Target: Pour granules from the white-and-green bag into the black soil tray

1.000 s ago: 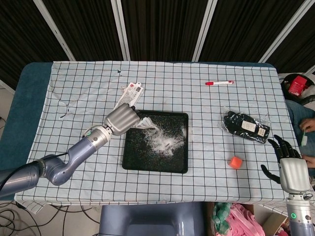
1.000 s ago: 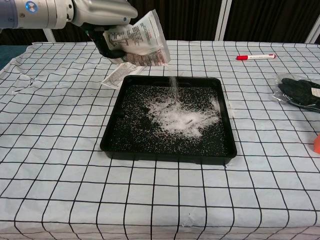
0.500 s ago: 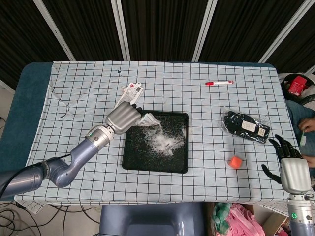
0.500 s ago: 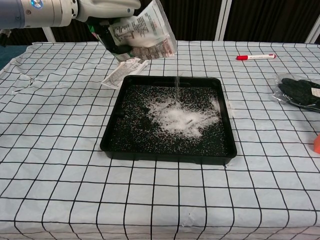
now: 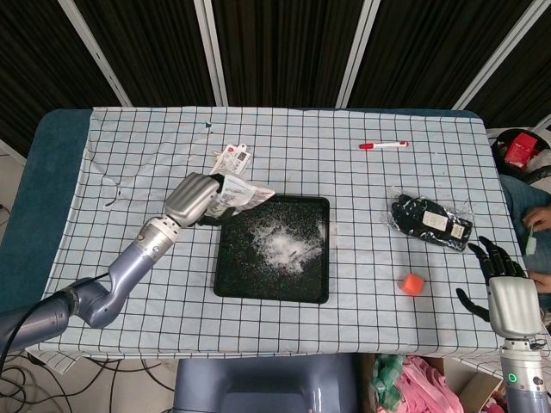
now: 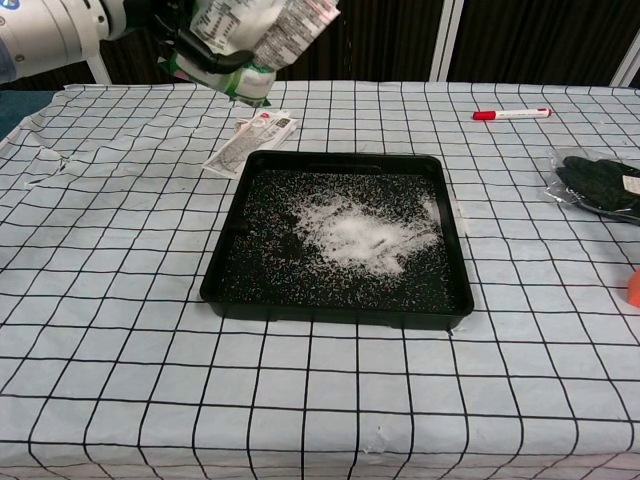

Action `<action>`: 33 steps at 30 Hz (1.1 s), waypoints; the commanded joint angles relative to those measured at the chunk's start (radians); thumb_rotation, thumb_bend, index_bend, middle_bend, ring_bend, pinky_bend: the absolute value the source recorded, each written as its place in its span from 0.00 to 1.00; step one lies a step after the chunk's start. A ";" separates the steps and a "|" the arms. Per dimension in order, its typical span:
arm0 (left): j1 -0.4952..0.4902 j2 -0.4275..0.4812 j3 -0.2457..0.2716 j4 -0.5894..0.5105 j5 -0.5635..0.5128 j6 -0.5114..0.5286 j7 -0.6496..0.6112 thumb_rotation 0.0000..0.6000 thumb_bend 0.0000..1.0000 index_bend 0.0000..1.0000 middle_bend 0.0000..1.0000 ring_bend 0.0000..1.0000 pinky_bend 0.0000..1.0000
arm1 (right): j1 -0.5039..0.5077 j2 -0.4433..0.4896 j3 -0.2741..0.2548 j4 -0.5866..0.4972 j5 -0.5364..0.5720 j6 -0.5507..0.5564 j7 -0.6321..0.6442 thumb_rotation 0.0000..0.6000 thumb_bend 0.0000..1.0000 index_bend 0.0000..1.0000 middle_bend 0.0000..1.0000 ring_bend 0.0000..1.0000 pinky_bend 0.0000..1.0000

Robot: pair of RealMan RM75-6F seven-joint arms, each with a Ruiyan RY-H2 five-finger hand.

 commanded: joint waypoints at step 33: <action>0.276 -0.578 0.166 0.988 0.201 0.292 -0.818 1.00 0.74 0.50 0.52 0.43 0.57 | 0.003 -0.007 0.003 0.011 0.002 -0.002 -0.001 1.00 0.17 0.20 0.11 0.16 0.33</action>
